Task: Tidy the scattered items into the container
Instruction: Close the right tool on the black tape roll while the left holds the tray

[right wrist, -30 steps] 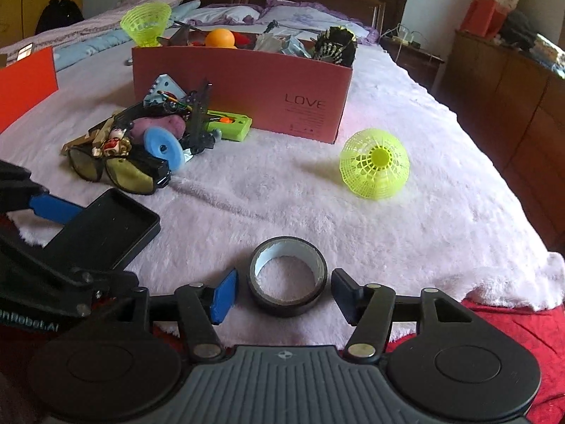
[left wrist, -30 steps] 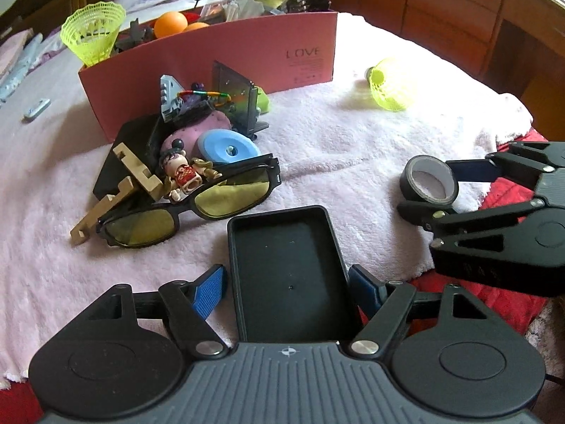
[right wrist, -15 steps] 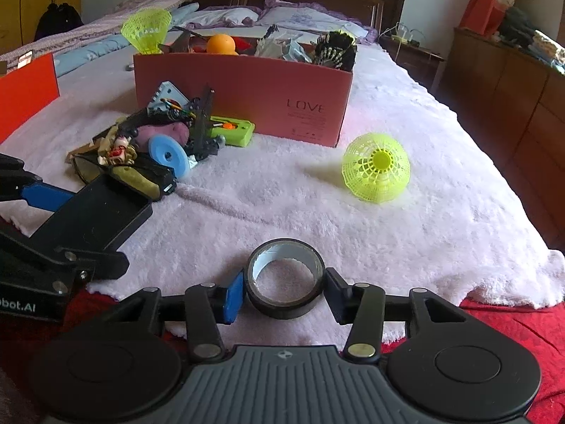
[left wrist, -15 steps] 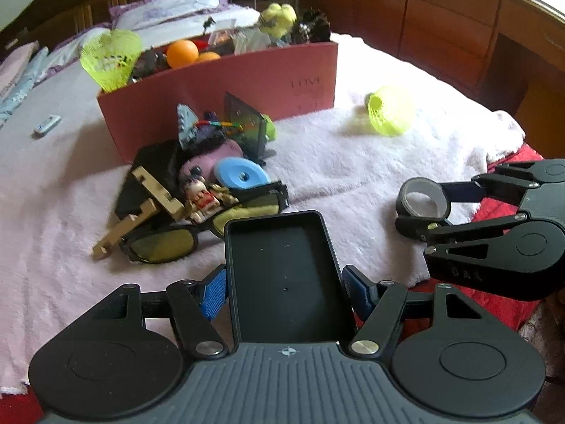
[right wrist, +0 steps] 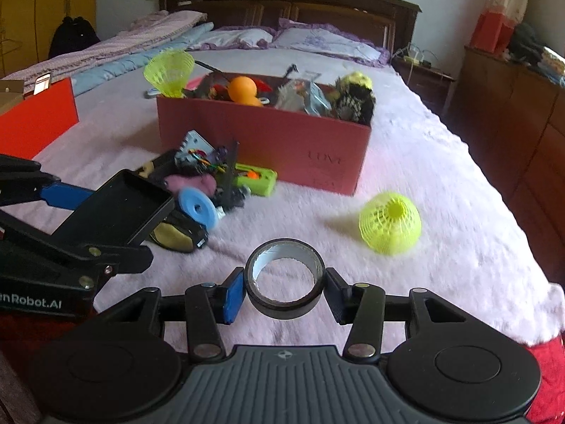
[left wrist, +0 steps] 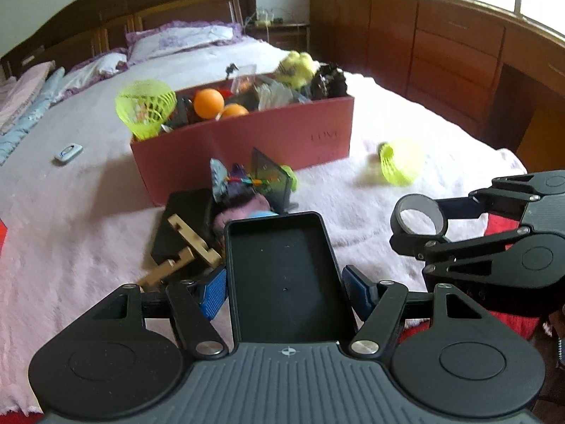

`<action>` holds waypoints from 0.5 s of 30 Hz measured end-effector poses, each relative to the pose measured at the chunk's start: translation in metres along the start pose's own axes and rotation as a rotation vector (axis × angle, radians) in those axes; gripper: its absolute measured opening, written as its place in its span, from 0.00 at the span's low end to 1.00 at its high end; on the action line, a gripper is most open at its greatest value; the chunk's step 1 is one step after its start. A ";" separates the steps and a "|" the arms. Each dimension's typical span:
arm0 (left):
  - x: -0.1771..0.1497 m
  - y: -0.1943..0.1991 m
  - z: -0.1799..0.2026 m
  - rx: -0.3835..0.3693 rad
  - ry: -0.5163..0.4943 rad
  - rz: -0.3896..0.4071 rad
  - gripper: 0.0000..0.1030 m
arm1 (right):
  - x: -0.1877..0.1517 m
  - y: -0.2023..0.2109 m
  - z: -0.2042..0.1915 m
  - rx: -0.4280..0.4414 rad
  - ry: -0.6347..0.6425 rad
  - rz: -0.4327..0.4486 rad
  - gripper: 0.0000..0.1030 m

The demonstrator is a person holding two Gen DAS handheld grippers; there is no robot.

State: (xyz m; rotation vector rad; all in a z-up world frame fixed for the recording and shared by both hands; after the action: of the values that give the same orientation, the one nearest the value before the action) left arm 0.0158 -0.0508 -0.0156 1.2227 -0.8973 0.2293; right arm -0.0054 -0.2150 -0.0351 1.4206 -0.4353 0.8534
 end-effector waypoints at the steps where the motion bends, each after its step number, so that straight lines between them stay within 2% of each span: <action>1: 0.003 0.002 -0.002 0.001 0.002 0.007 0.66 | 0.002 0.001 -0.001 0.000 0.003 0.005 0.49; 15: 0.075 0.000 -0.020 0.006 -0.012 0.114 0.66 | 0.044 -0.005 0.004 0.003 0.004 0.062 0.49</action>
State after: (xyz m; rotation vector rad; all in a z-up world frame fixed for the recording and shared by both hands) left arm 0.0741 -0.0561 0.0355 1.1806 -0.9785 0.3169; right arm 0.0270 -0.2070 -0.0058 1.4143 -0.4764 0.9072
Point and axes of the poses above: each gripper's, at about its wrist camera, not at the fingertips, and y roughly against the way its jaws point, z to its right, x to its top, the point moved 4 cm from there along -y, roughly the way its jaws point, and after that the axes turned 7 degrees about -x, right-handed, at the moved point
